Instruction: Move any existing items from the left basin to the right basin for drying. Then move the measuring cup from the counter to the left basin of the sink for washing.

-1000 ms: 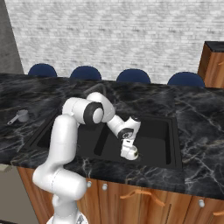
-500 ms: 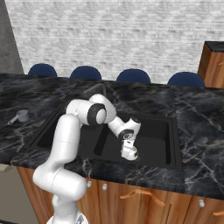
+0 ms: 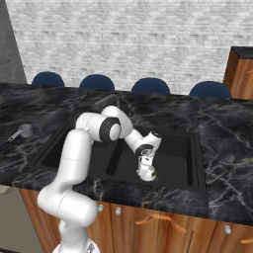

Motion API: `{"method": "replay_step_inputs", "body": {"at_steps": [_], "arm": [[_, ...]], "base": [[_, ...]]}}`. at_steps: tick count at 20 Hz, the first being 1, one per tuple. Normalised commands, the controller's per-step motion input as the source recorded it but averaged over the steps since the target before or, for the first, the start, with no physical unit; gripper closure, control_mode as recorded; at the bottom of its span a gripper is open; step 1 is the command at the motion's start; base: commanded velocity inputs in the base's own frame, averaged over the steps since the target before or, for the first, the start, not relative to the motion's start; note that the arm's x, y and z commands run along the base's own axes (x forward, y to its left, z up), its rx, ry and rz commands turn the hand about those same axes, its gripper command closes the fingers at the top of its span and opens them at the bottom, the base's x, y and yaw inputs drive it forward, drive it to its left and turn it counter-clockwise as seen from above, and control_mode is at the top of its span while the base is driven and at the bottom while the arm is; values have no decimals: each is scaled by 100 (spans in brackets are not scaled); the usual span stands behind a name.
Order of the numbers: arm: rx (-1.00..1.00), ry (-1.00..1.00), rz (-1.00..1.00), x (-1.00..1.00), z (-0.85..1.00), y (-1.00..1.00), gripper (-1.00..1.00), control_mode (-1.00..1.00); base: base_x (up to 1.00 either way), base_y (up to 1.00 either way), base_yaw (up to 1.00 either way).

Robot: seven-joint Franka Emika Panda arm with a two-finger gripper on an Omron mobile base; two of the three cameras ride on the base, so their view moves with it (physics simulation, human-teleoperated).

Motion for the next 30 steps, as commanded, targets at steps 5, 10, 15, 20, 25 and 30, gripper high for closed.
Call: {"method": "replay_step_inputs", "body": {"at_steps": [5,10,15,20,25,30], "arm": [[1,0,0,0,49,0,-100,-100],[0,0,-1,-1,57,0,-100,-100],[0,0,0,-9,52,2,-100,-100],[0,0,0,-27,52,13,-100,-100],[-1,-4,0,-33,55,17,-100,-100],[-4,-6,2,-36,45,25,-100,-100]], "base": [[0,0,0],[0,0,0],[0,0,0],[0,0,0],[0,0,0],[0,0,0]]}}
